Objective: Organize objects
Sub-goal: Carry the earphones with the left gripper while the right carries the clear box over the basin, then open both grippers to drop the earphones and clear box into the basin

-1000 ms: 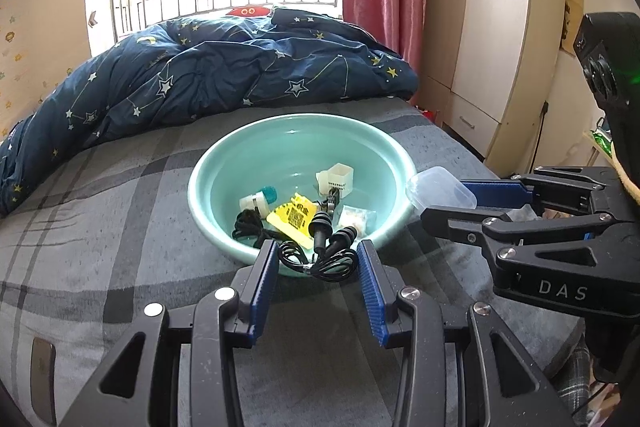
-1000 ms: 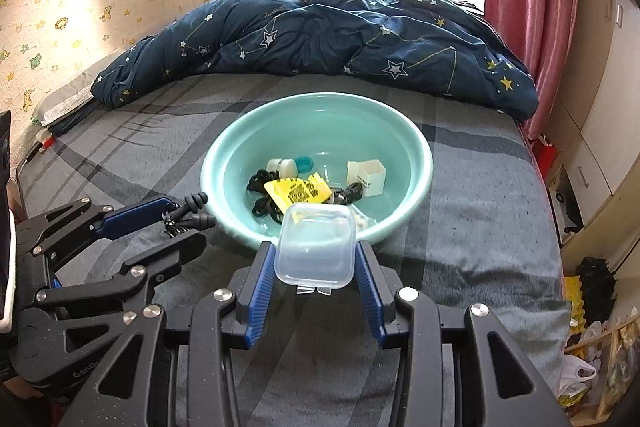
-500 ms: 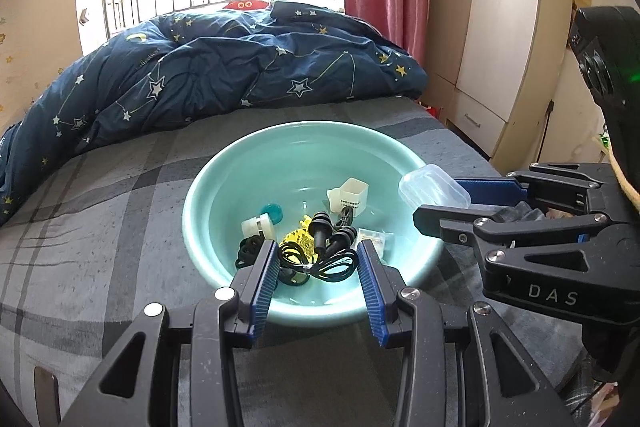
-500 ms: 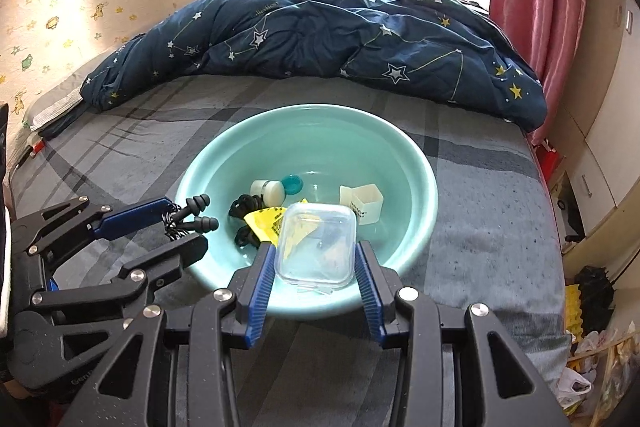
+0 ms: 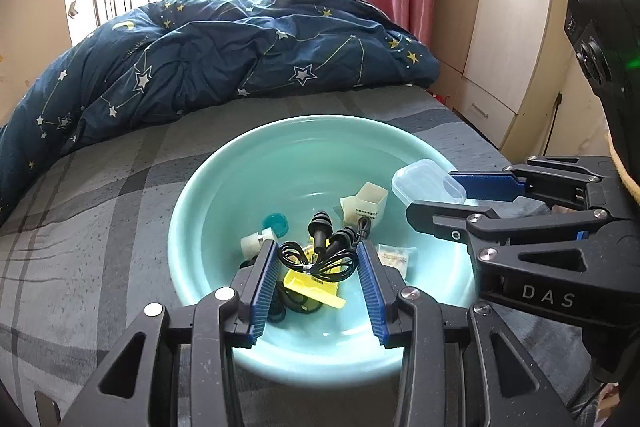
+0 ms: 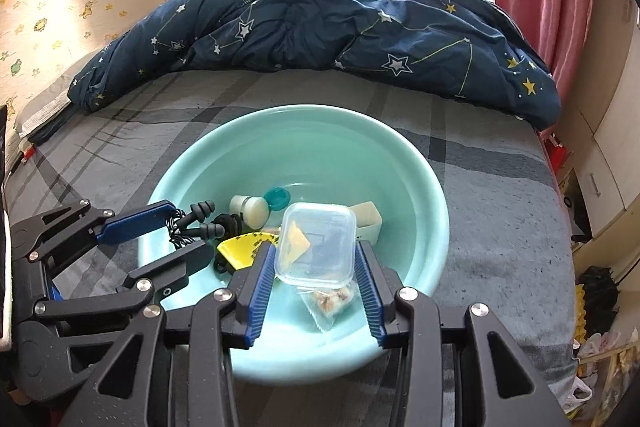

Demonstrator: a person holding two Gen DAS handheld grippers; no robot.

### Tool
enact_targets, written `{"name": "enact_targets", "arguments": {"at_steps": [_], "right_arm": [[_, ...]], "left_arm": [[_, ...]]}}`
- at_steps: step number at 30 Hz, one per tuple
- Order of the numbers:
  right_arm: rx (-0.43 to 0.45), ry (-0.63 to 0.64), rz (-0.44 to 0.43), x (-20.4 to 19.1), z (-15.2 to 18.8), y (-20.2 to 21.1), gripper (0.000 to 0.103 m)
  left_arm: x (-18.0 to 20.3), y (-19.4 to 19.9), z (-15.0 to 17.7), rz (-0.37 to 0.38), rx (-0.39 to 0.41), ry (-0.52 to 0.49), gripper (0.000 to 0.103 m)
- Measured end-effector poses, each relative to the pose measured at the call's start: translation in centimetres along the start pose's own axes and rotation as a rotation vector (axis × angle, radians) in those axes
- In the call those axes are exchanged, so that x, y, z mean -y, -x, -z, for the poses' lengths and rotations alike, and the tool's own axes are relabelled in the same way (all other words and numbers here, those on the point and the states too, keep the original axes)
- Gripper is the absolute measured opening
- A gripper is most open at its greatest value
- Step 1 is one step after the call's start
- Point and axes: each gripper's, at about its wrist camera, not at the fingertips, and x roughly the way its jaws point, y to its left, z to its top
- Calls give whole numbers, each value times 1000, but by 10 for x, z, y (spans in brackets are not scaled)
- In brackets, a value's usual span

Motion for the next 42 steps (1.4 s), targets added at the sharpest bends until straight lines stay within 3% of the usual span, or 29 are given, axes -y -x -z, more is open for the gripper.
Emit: {"name": "enact_targets", "arguments": {"at_steps": [24,35,37,39,41,42], "right_arm": [[-97,-41,-13,23,-19,-81,43],[-99,-51,-27,24,-19,-91,44],[-88,-54,-30,24,-19,-89,50],[-71,-60,-26,24,-20,-86,57],[-60,-57,-8,23,-21,-82,76],[-54,-56,-1,22,-21,-81,80]], "left_arm": [[-18,-78,-5,-37,-131,-18,44],[-19,-84,-6,-39,-141,-16,45],[-19,-84,-6,-45,-138,-17,49],[-19,-83,-7,-43,-140,-13,73],[-19,-82,-6,-51,-146,-6,85],[-20,-80,-6,-54,-146,-4,89]]}}
